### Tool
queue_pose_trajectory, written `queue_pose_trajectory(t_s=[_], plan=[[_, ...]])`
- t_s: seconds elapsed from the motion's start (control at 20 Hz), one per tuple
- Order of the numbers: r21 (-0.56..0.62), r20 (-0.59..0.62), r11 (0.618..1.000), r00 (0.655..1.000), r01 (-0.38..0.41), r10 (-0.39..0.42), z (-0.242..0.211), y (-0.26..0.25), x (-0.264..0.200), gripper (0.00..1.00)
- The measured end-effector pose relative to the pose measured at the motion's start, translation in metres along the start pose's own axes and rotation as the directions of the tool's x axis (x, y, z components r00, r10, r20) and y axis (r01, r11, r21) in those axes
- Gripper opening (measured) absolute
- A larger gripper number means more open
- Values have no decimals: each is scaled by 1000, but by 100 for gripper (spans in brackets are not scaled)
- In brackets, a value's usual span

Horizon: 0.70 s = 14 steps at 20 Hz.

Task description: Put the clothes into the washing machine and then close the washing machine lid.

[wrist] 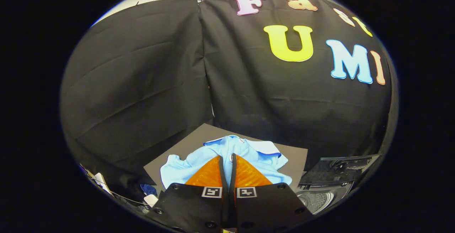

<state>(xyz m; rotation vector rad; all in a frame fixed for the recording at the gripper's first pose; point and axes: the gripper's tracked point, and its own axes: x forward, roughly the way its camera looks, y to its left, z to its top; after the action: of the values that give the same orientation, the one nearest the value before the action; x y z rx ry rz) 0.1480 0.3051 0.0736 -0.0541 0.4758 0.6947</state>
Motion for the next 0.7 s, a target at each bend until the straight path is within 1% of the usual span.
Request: queue_pose_trajectory(t_s=[0.15, 0.35, 0.7], plan=[[27, 21, 999, 999, 26, -27, 2, -21, -15, 1], [69, 42, 994, 995, 84, -87, 3, -59, -36, 1], [137, 74, 974, 979, 179, -190, -6, -122, -69, 1]])
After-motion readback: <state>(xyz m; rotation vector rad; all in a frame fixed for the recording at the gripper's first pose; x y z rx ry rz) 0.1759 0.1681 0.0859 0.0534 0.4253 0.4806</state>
